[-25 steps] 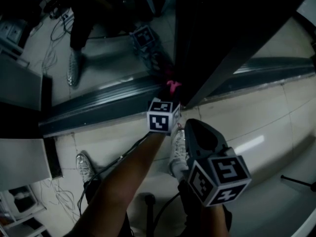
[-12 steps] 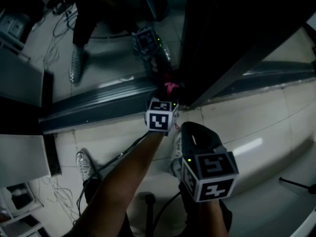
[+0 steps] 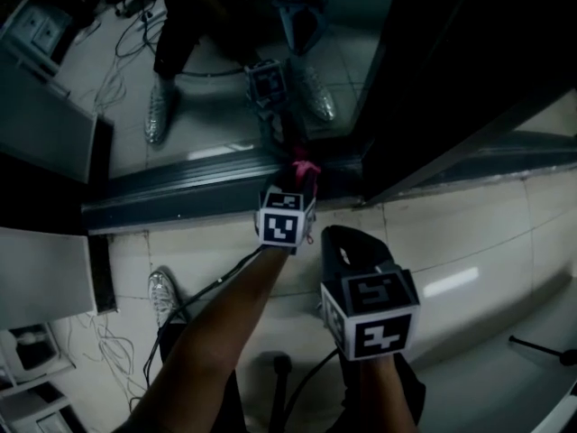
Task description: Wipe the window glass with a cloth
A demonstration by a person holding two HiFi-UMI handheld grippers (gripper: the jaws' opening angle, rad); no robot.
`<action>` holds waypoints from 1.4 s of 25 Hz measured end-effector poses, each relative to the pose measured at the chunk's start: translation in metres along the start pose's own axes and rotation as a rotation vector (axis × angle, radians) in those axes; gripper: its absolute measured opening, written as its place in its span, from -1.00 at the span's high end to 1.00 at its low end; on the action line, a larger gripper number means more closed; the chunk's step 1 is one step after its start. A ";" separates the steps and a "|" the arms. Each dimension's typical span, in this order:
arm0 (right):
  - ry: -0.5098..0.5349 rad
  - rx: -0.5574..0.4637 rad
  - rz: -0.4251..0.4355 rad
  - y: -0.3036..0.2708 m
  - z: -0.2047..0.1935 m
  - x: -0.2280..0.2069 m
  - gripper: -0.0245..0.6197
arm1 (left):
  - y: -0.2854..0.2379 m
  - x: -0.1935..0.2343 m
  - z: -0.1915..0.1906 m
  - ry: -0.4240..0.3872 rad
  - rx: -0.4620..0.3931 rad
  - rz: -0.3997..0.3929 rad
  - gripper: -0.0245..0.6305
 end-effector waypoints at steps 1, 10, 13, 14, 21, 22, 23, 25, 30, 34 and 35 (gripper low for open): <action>0.008 0.004 0.007 -0.003 0.002 0.005 0.87 | 0.003 0.007 0.000 0.002 0.001 0.005 0.64; 0.079 0.025 0.049 -0.051 0.011 0.026 0.87 | 0.030 0.070 -0.009 0.011 0.015 0.052 0.64; 0.082 0.017 0.041 -0.071 0.015 0.020 0.87 | 0.038 0.090 -0.010 -0.008 0.016 0.052 0.64; 0.089 0.012 0.040 -0.077 0.016 0.020 0.87 | 0.041 0.098 -0.011 -0.008 0.018 0.056 0.64; 0.138 0.012 0.046 -0.108 0.012 0.025 0.87 | 0.061 0.148 -0.025 0.019 0.021 0.101 0.64; 0.145 0.018 0.051 -0.112 0.012 0.030 0.87 | 0.064 0.157 -0.027 0.022 0.022 0.107 0.64; 0.151 0.023 0.056 -0.116 0.012 0.035 0.87 | 0.067 0.166 -0.029 0.026 0.022 0.113 0.64; 0.162 0.034 0.069 -0.124 0.013 0.045 0.87 | 0.073 0.182 -0.032 0.039 0.022 0.129 0.64; 0.189 0.059 0.103 -0.147 0.014 0.074 0.87 | 0.093 0.228 -0.044 0.084 0.027 0.190 0.64; 0.210 0.068 0.143 -0.168 0.017 0.101 0.87 | 0.109 0.264 -0.053 0.103 0.029 0.240 0.64; 0.218 0.070 0.155 -0.174 0.018 0.108 0.87 | 0.113 0.273 -0.055 0.112 0.028 0.253 0.64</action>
Point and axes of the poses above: the fingertips, and each gripper's own axes: y backward along the fingers, x to its left, z out of its top, the point moved 8 cm from there along y, backward along the fingers, and after that the axes turned 10 degrees about z, right-handed, at the moved point
